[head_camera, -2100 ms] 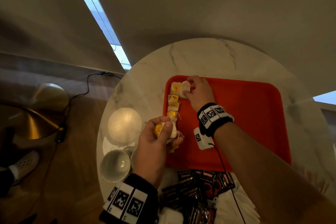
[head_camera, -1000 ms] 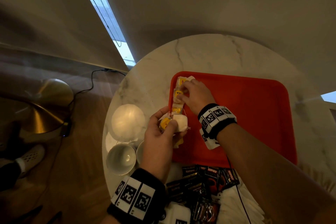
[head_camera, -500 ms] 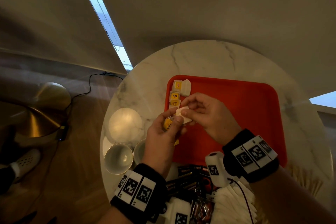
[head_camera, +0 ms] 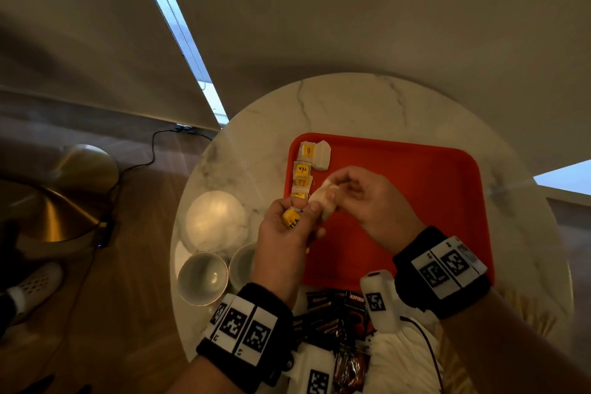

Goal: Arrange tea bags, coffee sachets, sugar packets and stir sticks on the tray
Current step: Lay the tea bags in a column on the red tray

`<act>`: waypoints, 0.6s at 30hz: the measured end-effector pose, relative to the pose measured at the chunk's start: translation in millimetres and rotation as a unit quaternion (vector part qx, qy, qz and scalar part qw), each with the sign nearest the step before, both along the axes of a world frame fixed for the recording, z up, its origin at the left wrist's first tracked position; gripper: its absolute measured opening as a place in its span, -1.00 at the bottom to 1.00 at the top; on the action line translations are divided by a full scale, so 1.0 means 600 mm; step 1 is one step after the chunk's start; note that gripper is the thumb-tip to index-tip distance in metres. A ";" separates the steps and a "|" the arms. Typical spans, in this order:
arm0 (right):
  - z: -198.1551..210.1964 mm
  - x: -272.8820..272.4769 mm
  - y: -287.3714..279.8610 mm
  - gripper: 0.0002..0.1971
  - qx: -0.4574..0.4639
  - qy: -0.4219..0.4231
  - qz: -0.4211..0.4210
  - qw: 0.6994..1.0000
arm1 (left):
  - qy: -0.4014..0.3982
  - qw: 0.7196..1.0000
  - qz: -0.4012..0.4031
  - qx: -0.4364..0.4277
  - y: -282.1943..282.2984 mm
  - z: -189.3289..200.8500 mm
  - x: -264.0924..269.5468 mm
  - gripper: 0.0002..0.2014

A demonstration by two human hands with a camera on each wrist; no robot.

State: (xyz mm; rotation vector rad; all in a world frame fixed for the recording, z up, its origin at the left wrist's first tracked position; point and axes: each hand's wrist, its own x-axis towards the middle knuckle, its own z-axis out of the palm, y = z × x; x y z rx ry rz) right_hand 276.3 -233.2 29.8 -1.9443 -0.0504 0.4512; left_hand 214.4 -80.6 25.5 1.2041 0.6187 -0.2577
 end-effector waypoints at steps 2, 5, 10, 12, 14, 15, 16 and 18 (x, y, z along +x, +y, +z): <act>-0.011 0.021 -0.003 -0.88 0.030 0.023 -0.050 0.998 | 0.031 0.999 0.020 -0.008 0.000 -0.009 0.003 -0.86; -0.058 0.074 -0.005 -0.84 -0.055 0.032 -0.058 0.996 | 0.062 0.997 0.032 -0.011 0.005 -0.021 0.006 -0.81; -0.148 0.149 0.022 -0.87 -0.112 0.093 -0.098 0.984 | 0.056 0.998 -0.003 0.008 0.015 -0.022 -0.002 -0.74; -0.172 0.162 0.032 -0.85 -0.141 0.076 -0.103 0.982 | 0.041 0.999 -0.006 0.015 0.020 -0.021 -0.004 -0.76; -0.183 0.166 0.036 -0.84 -0.169 0.053 -0.101 0.979 | 0.034 0.999 -0.010 0.020 0.023 -0.019 -0.005 -0.76; -0.184 0.166 0.036 -0.85 -0.186 0.045 -0.098 0.977 | 0.032 0.999 -0.014 0.022 0.023 -0.017 -0.004 -0.77; -0.184 0.165 0.034 -0.86 -0.202 0.038 -0.092 0.974 | 0.030 0.999 -0.018 0.025 0.023 -0.014 -0.003 -0.78; -0.178 0.160 0.029 -0.79 -0.225 0.020 -0.086 0.970 | 0.026 0.999 -0.027 0.033 0.022 -0.008 -0.001 -0.78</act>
